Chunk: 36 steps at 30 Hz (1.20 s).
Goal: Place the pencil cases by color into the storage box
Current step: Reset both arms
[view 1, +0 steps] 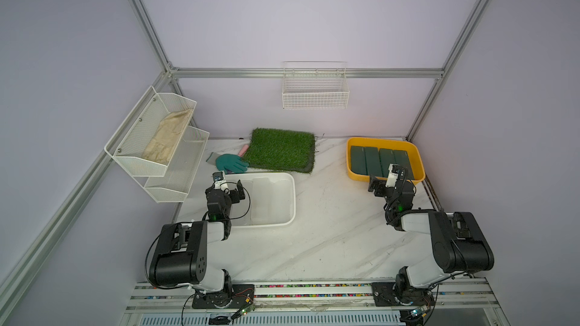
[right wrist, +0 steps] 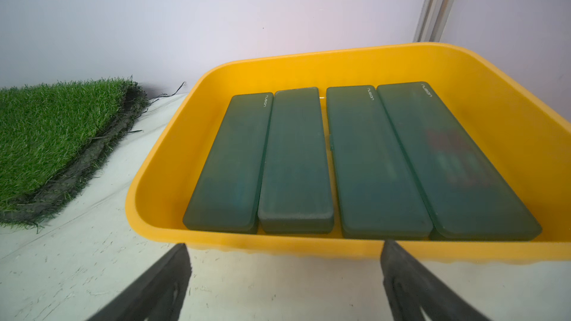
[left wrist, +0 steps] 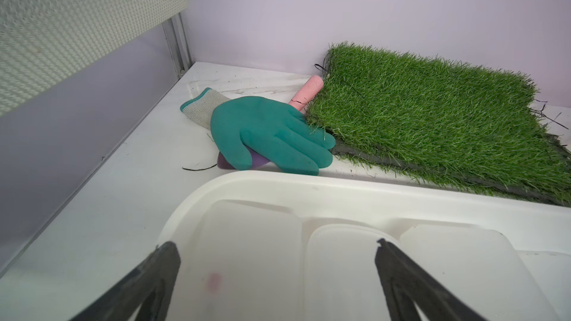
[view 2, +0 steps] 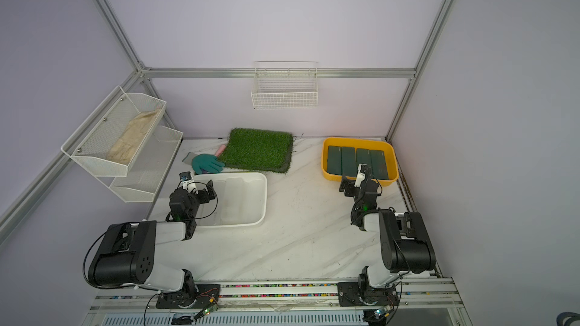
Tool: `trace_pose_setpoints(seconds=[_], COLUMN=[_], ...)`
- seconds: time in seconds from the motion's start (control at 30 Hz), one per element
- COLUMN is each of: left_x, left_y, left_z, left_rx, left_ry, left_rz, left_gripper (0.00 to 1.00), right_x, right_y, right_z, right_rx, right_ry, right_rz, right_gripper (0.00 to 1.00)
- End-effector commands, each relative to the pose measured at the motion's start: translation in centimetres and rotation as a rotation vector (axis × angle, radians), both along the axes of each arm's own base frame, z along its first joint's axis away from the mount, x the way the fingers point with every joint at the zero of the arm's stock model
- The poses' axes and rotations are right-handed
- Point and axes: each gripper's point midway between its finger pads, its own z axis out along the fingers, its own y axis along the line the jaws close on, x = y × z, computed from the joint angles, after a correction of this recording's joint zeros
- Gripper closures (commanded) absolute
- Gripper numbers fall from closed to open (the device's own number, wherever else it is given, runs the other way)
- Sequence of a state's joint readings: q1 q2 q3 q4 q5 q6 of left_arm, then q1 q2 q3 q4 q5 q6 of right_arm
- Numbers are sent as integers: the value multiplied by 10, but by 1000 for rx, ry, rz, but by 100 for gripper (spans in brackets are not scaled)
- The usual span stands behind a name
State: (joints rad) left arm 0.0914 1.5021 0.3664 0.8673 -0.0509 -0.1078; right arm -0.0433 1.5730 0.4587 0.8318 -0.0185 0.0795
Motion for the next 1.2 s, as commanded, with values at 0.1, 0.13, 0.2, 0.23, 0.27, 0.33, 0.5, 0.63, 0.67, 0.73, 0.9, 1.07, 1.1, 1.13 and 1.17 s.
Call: trace_pose_setpoints(seconds=[0.1, 0.13, 0.2, 0.23, 0.27, 0.33, 0.5, 0.63, 0.67, 0.73, 0.9, 1.07, 1.1, 1.13, 1.17], left_x=[-3, -3, -2, -2, -2, 0, 1, 4, 4, 4, 4, 4, 4, 5, 5], left_y=[-3, -2, -3, -3, -3, -3, -2, -2, -2, -2, -3, -3, -3, -2, -2], left_z=[3, 2, 2, 2, 2, 1, -1, -1, -2, -2, -1, -2, -2, -2, -2], left_rx=[34, 33, 34, 34, 36, 35, 37, 43, 43, 47, 49, 49, 50, 50, 53], left_ry=[-68, -62, -64, -63, -61, -55, -44, -34, -30, -27, -28, -27, -27, -27, -26], left_rz=[-30, -29, -30, -30, -31, -35, -25, -22, -21, -18, -17, -16, -15, -14, -13], left_gripper=[0, 0, 0, 0, 0, 0, 0, 0, 0, 0, 0, 0, 0, 0, 0], right_x=[10, 11, 12, 12, 13, 13, 9, 11, 11, 13, 12, 12, 13, 13, 13], right_y=[9, 10, 14, 17, 19, 25, 26, 31, 32, 31, 29, 29, 28, 28, 28], right_z=[1, -2, -8, -13, -16, -20, -19, -20, -22, -23, -21, -21, -21, -20, -21], right_rx=[-24, -27, -37, -51, -61, -87, -90, -91, -88, -78, -86, -83, -82, -82, -83], right_ry=[-67, -62, -59, -57, -59, -57, -74, -68, -62, -53, -62, -63, -62, -63, -63], right_rz=[43, 45, 53, 58, 57, 55, 55, 89, 92, 92, 82, 79, 77, 77, 77], right_gripper=[3, 3, 3, 3, 3, 3, 3, 3, 3, 3, 3, 3, 3, 3, 3])
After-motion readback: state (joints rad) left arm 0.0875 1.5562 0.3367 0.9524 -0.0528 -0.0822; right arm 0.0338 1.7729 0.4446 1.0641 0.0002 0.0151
